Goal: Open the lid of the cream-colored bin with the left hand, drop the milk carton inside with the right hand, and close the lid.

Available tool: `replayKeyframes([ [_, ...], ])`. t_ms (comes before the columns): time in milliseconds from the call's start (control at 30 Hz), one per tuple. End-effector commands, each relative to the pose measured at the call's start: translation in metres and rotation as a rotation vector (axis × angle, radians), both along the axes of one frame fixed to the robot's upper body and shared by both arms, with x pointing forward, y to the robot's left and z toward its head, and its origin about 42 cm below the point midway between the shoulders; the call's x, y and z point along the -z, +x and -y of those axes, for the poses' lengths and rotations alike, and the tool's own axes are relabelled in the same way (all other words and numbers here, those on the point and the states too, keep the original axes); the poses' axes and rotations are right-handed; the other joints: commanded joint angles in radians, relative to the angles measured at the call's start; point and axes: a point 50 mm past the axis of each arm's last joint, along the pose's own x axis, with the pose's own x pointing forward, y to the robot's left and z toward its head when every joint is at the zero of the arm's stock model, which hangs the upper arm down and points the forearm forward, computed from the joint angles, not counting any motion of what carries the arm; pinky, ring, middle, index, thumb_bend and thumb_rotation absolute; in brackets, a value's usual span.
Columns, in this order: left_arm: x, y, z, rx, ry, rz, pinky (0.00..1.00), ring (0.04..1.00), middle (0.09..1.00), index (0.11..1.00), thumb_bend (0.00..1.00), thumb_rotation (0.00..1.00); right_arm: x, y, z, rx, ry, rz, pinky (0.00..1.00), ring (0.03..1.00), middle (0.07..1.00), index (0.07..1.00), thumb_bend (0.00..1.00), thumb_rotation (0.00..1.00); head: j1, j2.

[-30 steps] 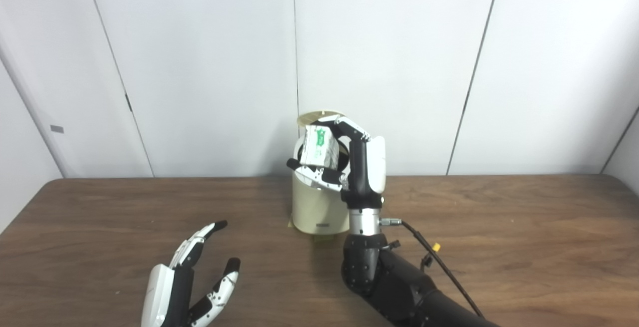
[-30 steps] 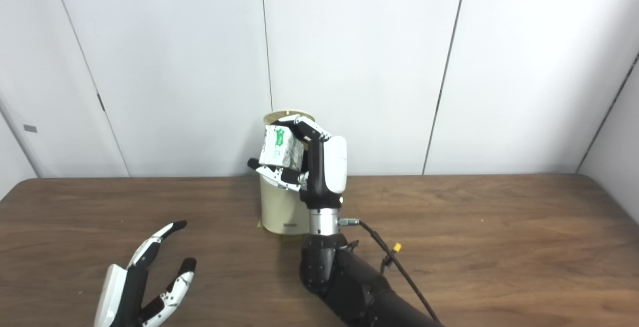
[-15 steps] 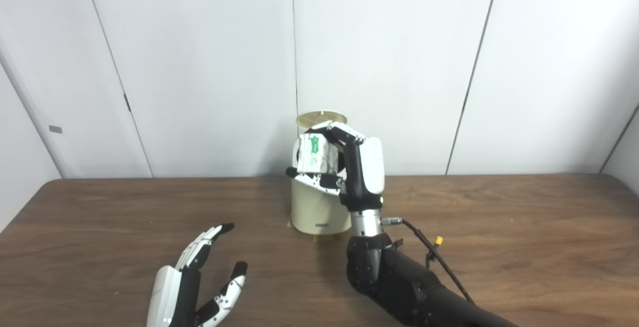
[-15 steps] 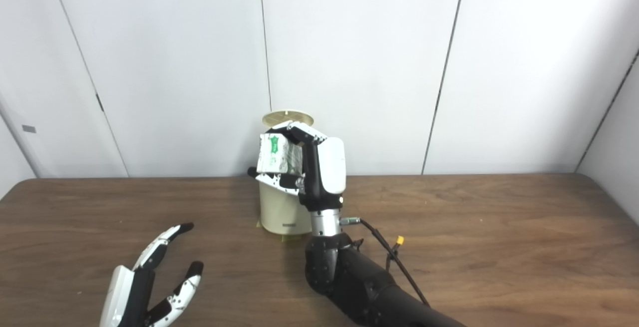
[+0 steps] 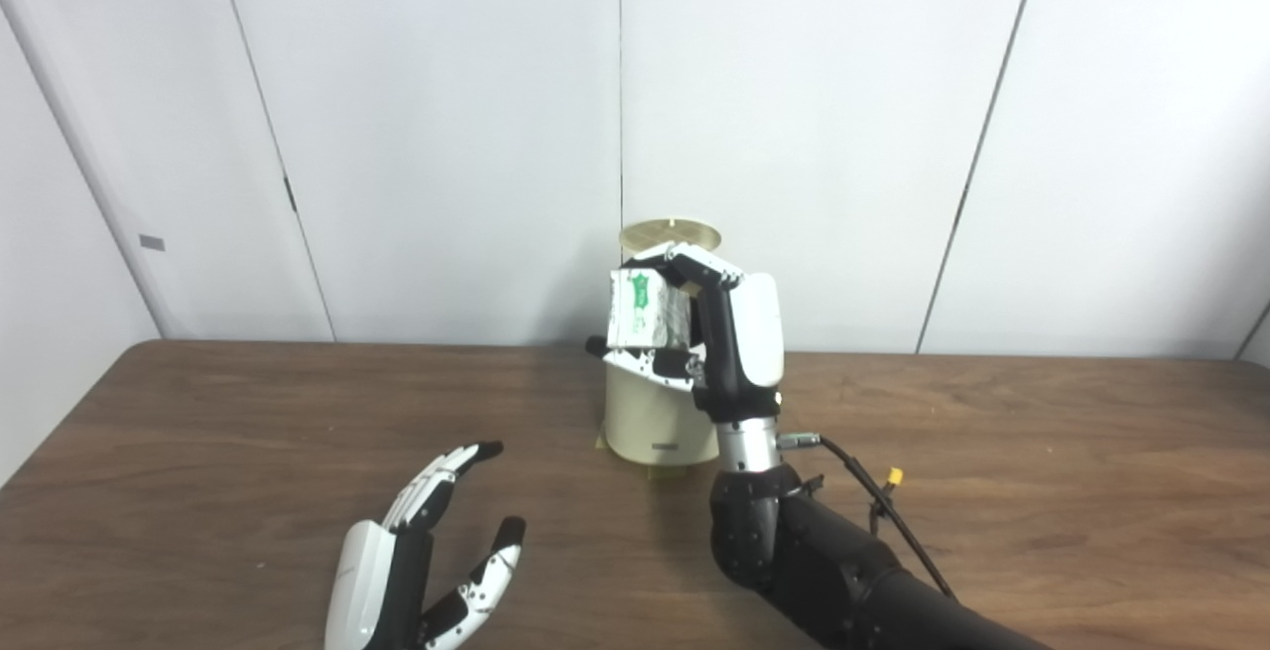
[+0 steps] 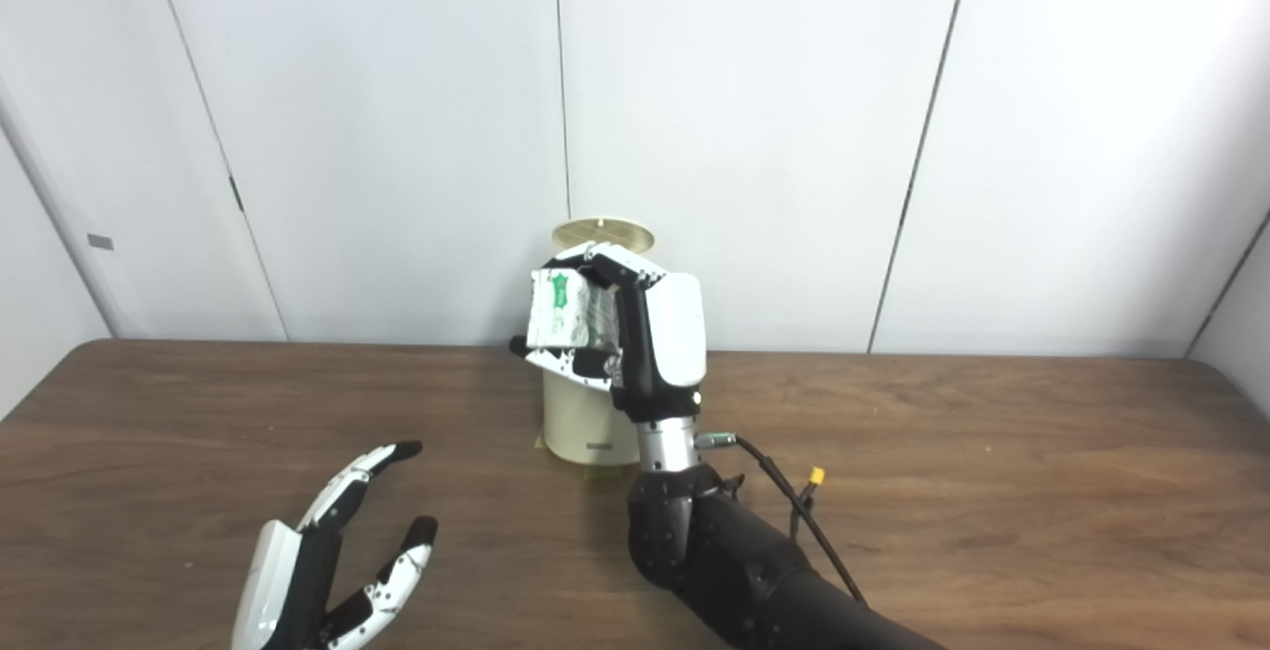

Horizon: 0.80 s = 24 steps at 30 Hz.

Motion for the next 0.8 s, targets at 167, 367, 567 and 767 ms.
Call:
replayKeyframes([
  [167,0.025,-0.031,0.01,-0.028,-0.037,-0.072,0.87,0.868,0.846,0.804,0.39,0.51,-0.04,0.016,-0.005,-0.05,-0.012,0.091,0.39,0.461,0.529,0.435,0.5,0.0,-0.002,0.004],
  [367,0.026,-0.031,0.009,-0.029,-0.022,-0.073,0.87,0.864,0.845,0.803,0.39,0.5,-0.047,0.023,0.001,-0.052,-0.031,0.078,0.38,0.46,0.528,0.436,0.5,0.0,0.0,0.006],
  [567,0.027,-0.03,0.009,-0.032,-0.016,-0.073,0.86,0.861,0.844,0.807,0.4,0.53,-0.056,0.03,0.009,-0.05,-0.048,0.072,0.37,0.46,0.537,0.44,0.5,0.0,-0.004,0.004],
  [767,0.029,-0.028,0.01,-0.029,-0.016,-0.071,0.86,0.862,0.843,0.801,0.4,0.53,-0.065,0.038,0.016,-0.036,-0.07,0.081,0.37,0.46,0.53,0.437,0.5,0.0,-0.003,0.0],
])
